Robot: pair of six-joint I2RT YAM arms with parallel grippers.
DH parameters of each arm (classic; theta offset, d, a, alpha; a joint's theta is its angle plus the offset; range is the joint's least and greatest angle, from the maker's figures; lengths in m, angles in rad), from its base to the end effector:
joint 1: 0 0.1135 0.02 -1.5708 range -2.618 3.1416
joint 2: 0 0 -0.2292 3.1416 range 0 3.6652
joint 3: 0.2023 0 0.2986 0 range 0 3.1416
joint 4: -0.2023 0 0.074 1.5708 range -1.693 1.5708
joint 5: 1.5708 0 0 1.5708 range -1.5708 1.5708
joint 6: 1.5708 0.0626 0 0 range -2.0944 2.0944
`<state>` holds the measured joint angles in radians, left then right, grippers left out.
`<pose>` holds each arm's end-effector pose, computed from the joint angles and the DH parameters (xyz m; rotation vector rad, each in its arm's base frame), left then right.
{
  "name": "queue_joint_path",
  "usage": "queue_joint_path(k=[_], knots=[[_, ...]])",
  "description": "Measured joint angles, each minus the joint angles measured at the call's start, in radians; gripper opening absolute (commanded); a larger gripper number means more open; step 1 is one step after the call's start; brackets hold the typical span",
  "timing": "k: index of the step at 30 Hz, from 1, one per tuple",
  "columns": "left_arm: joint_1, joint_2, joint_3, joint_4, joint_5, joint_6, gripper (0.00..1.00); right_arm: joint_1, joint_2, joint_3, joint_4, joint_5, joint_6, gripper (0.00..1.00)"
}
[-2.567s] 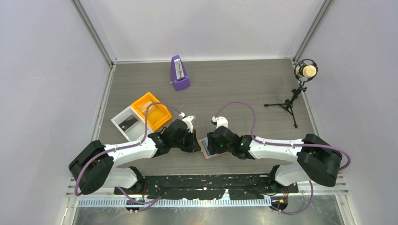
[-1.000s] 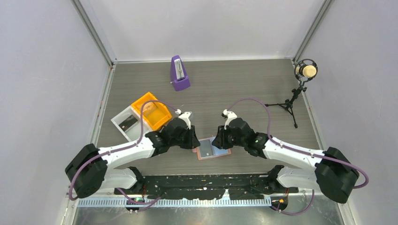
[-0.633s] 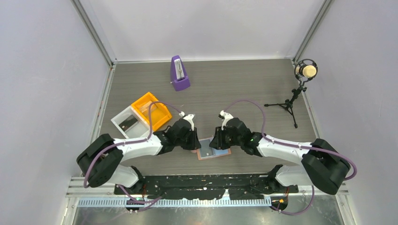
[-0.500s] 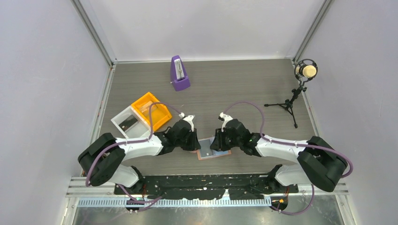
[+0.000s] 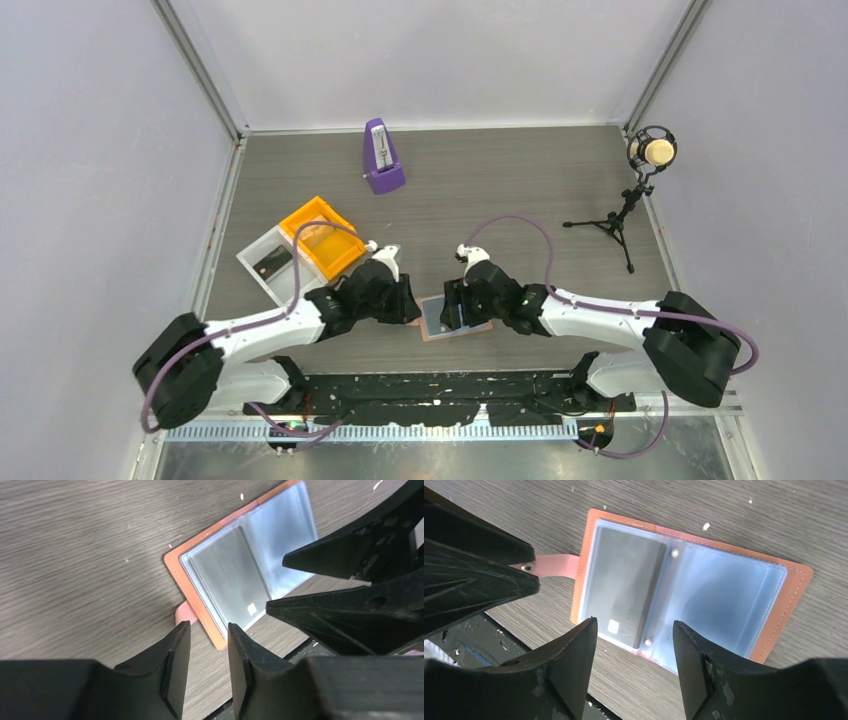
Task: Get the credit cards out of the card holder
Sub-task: Remove the credit card from the card holder.
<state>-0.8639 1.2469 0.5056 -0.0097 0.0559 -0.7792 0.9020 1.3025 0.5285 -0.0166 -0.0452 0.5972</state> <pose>0.1942 -0.2327 0.0844 0.1358 2.4894 -0.8406 0.1878 0.2421 0.0759 -0.4024 2.4669 0.7416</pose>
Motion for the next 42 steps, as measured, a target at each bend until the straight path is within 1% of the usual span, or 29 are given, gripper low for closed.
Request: queue_joint_path(k=[4, 5, 9, 13, 17, 20, 24, 26, 31, 33, 42], knots=[[0.004, -0.140, 0.003, -0.117, -0.066, 0.011, 0.44, 0.089, -0.007, 0.085, -0.108, 0.143, -0.001, 0.70], [0.008, -0.161, 0.003, -0.143, -0.079, 0.014, 0.45, 0.105, -0.005, 0.105, -0.128, 0.171, 0.000, 0.74], [0.023, -0.182, 0.003, -0.220, -0.098, 0.028, 0.51, 0.152, 0.027, 0.166, -0.170, 0.252, 0.004, 0.76], [0.027, -0.181, 0.003, -0.227, -0.097, 0.031, 0.56, 0.179, 0.070, 0.192, -0.196, 0.296, 0.011, 0.76], [0.034, -0.157, 0.003, -0.196, -0.078, 0.032, 0.57, 0.198, 0.108, 0.209, -0.217, 0.325, 0.022, 0.76], [0.042, -0.109, 0.003, -0.158, -0.050, 0.031, 0.55, 0.203, 0.124, 0.219, -0.225, 0.336, 0.033, 0.76], [0.044, -0.043, 0.003, -0.116, -0.019, 0.029, 0.46, 0.203, 0.143, 0.227, -0.225, 0.341, 0.043, 0.76], [0.044, -0.019, 0.003, -0.099, -0.008, 0.028, 0.39, 0.204, 0.154, 0.230, -0.225, 0.343, 0.047, 0.76], [0.044, 0.003, 0.003, -0.068, 0.025, 0.028, 0.10, 0.208, 0.178, 0.234, -0.225, 0.349, 0.057, 0.78], [0.044, 0.004, 0.002, -0.053, 0.040, 0.026, 0.00, 0.208, 0.182, 0.234, -0.225, 0.351, 0.058, 0.78], [0.046, 0.003, -0.012, 0.008, 0.096, 0.019, 0.00, 0.210, 0.184, 0.235, -0.223, 0.359, 0.060, 0.80]])
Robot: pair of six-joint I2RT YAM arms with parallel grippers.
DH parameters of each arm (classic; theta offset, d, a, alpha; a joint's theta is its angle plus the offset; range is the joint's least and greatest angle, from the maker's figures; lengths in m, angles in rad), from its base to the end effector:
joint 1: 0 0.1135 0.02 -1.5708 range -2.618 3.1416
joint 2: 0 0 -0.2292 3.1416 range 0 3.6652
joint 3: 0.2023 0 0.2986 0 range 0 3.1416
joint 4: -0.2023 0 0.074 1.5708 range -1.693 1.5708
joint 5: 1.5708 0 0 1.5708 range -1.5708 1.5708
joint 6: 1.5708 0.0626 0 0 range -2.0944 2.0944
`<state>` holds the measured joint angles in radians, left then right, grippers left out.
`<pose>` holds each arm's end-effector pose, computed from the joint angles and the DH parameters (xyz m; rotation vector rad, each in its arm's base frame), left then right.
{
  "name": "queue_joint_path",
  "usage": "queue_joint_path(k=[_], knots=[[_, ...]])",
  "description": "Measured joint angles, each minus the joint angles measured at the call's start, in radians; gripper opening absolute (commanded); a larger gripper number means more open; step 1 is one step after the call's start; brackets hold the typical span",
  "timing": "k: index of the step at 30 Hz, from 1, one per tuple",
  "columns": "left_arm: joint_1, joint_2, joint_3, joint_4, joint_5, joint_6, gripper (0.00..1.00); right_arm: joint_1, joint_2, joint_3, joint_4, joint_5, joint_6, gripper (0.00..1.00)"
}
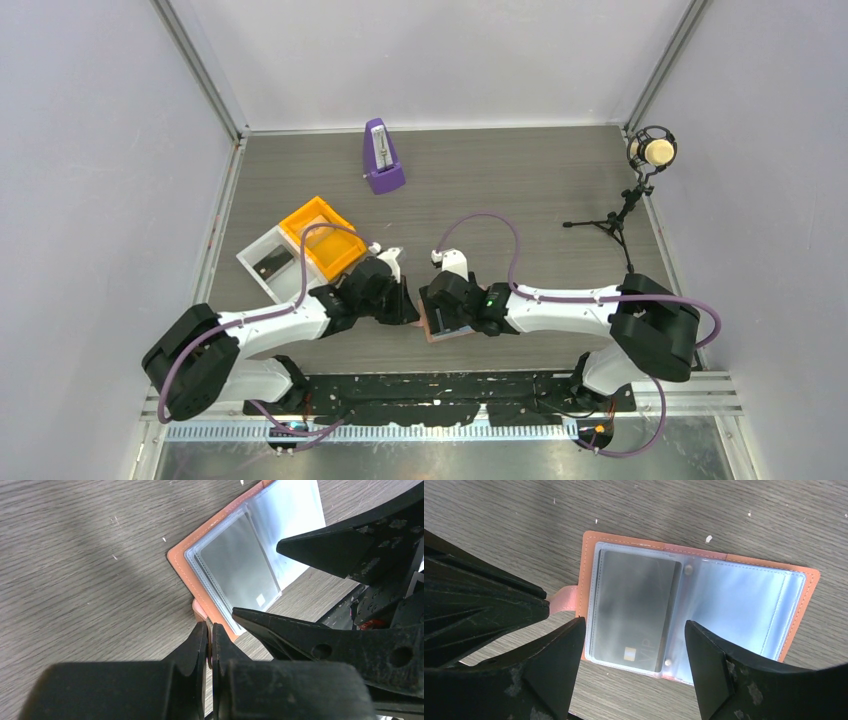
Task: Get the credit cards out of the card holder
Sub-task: Remove the credit card from the card holder.
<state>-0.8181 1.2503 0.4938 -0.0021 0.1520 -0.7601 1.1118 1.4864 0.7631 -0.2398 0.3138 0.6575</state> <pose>0.1984 -0.2257 0.0804 0.1557 2.5194 -0.9053 0.1662 0.2926 0.0836 -0.4419 2.4623 0.3557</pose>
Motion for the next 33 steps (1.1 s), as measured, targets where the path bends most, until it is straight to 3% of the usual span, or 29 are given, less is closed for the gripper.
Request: queue_joint_path(k=[16, 33], knots=[[0.000, -0.010, -0.027, 0.013, 0.005, -0.023, 0.00, 0.001, 0.046, 0.000, 0.017, 0.014, 0.000, 0.78], [0.000, -0.038, -0.036, 0.010, -0.007, -0.022, 0.00, 0.009, 0.049, 0.013, -0.014, 0.071, 0.007, 0.67]])
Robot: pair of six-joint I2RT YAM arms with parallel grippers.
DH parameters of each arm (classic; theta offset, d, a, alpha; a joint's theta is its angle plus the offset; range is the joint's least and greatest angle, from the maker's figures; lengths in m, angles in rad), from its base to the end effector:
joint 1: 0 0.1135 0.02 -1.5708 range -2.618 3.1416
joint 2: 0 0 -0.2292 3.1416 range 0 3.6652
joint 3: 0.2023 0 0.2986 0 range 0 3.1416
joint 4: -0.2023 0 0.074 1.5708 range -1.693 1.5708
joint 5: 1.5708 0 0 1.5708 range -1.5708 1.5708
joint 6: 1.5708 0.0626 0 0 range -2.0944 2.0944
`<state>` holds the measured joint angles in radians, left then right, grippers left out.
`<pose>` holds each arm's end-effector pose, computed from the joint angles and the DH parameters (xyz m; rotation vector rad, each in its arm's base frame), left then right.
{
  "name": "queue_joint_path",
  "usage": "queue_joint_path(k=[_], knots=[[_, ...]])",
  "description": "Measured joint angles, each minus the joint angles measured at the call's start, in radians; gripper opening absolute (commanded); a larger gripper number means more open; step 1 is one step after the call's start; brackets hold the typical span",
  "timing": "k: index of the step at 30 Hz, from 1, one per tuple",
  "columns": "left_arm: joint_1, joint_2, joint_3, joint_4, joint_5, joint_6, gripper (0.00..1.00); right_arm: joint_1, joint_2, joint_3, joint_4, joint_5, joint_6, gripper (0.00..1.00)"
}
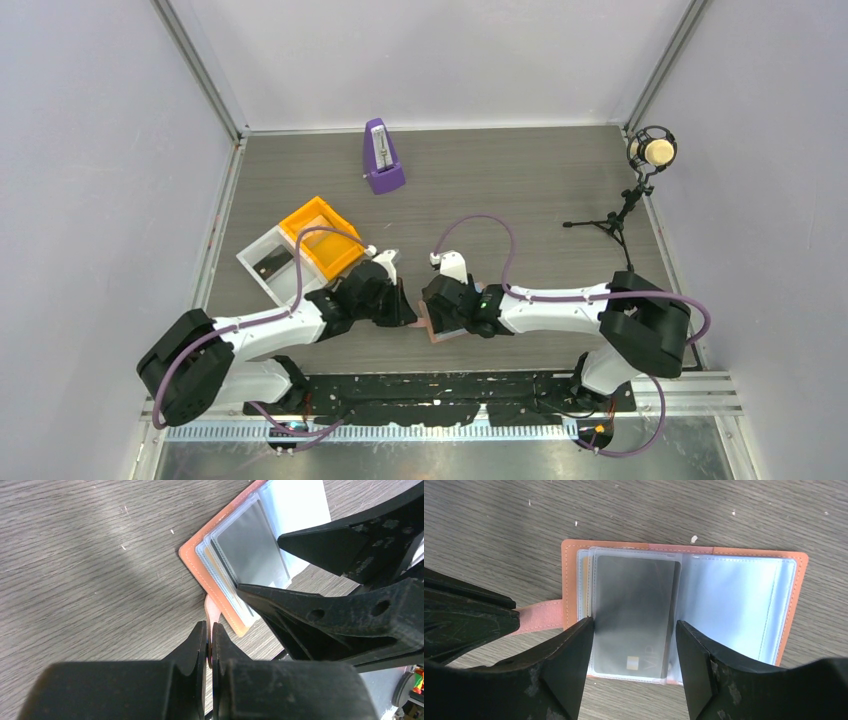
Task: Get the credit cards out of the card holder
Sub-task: Remove the credit card from the card holder.
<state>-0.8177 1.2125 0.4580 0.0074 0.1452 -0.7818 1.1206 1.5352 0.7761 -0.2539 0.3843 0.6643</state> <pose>0.1942 -0.2204 0.0791 0.1250 2.5119 -0.9149 0.1670 0.2916 0.0727 -0.4279 2.4563 0.2511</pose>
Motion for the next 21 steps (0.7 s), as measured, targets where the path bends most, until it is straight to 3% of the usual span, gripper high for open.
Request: queue_joint_path(k=[21], knots=[[0.000, 0.001, -0.002, -0.027, -0.002, 0.012, 0.00, 0.001, -0.124, -0.001, -0.087, 0.034, -0.016, 0.66]])
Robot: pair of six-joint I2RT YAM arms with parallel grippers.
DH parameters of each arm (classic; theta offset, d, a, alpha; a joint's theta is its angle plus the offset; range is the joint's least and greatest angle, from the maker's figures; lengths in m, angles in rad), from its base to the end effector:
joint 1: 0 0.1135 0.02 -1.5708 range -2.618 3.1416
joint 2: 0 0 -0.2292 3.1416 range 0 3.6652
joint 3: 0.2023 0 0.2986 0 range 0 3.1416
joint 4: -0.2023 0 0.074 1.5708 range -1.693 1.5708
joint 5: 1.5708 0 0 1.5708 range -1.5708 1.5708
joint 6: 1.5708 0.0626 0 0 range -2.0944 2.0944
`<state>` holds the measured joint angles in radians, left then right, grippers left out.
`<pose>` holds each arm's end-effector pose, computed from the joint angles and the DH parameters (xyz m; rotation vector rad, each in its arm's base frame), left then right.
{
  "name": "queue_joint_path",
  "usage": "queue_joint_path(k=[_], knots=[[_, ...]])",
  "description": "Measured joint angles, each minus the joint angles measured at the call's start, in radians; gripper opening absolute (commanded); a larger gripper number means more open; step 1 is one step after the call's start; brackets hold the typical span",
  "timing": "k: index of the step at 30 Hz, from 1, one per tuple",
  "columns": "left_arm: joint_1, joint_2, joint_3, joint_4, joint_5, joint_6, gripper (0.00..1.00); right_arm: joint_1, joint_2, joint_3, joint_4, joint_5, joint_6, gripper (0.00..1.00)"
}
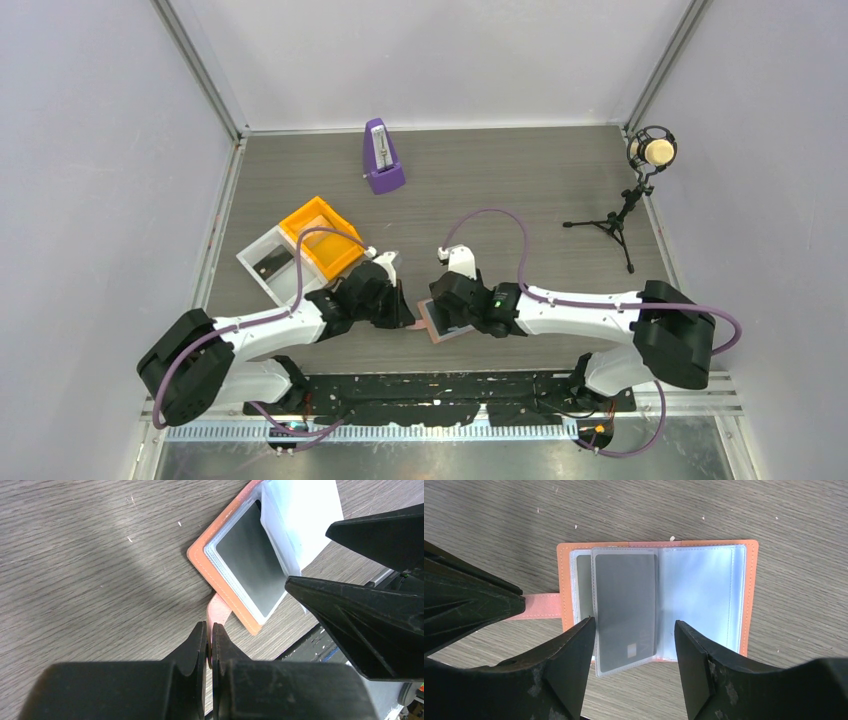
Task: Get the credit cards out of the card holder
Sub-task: Remove the credit card from the card holder.
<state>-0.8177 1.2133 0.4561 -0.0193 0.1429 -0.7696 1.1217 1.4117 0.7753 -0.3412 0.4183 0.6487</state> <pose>0.1922 -0.2181 0.0756 0.1373 2.5365 -0.8867 0.1653 0.2844 0.1054 -0.4180 2.4103 0.2494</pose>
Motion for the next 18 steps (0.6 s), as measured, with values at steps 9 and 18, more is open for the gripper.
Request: queue_joint_path(k=[9, 18], knots=[[0.000, 0.000, 0.001, -0.010, 0.000, 0.013, 0.00, -0.016, -0.048, -0.020, -0.023, 0.007, 0.003, 0.66], [0.000, 0.002, 0.024, -0.069, -0.029, 0.036, 0.00, -0.035, -0.214, -0.122, -0.077, 0.060, 0.005, 0.65]])
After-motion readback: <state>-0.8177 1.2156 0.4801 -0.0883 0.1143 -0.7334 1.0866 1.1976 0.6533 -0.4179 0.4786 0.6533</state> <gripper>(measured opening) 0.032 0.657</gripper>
